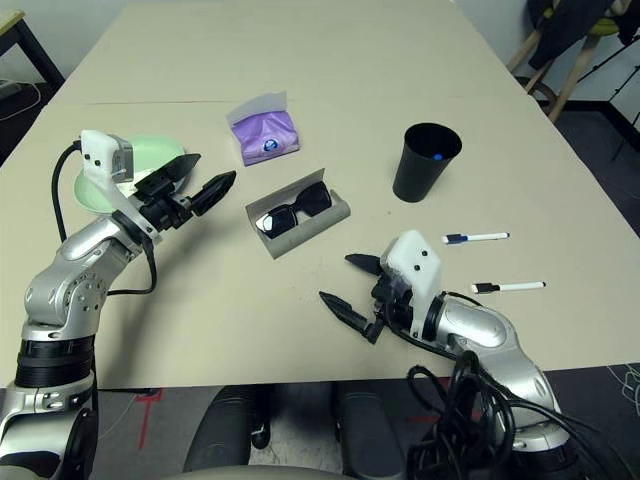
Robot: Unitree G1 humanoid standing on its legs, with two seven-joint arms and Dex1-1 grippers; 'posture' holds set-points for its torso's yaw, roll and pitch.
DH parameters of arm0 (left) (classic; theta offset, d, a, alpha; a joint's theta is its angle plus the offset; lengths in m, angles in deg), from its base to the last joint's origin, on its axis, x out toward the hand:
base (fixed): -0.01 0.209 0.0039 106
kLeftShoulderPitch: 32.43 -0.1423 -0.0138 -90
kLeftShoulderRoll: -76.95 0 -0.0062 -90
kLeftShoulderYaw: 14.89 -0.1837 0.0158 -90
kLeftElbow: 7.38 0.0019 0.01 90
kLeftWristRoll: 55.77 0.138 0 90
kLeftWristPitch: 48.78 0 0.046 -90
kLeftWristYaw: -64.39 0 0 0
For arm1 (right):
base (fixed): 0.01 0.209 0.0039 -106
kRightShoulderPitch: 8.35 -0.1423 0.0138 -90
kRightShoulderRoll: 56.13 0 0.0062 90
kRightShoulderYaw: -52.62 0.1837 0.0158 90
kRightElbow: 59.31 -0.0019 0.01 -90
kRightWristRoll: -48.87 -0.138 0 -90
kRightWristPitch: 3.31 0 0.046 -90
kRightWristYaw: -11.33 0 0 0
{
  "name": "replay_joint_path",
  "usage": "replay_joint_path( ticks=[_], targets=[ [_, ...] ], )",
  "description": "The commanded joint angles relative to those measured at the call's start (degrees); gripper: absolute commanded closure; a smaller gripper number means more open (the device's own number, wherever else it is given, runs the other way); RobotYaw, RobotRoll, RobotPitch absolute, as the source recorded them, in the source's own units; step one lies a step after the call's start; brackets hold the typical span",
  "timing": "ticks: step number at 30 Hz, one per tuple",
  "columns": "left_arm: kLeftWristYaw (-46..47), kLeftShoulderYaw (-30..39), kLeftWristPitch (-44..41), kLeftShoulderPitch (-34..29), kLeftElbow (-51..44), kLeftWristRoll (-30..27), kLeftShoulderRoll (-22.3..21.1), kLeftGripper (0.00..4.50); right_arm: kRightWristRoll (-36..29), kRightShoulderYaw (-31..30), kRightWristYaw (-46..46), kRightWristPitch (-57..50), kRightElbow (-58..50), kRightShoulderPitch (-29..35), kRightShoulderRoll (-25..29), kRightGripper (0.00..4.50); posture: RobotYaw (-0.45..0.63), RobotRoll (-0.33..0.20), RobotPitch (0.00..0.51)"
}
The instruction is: Organize and tidy the items on the table.
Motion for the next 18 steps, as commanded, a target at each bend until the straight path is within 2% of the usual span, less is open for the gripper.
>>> replay_joint_path(
  ticks=[1,10,18],
  targets=[
    [0.69,-0.22,-1.01,0.32,1.19,1.13,-0.09,0.00,-0.50,0.97,-1.21,6.55,2.61,1.23,-0.68,0.03,-0.05,0.000,0.128],
    [2.54,-0.55,-0.33,1.24,2.33,3.65,0.35,0.00,0.93,2.31,-4.60,23.06,8.52,3.12,-2.43,0.03,-0.07,0.000,0.119],
    [5.47,-0.67,0.60,2.92,4.01,6.05,2.10,0.00,0.42,2.55,-7.28,25.22,8.25,6.40,-2.03,0.03,-0.08,0.000,0.106]
  ],
)
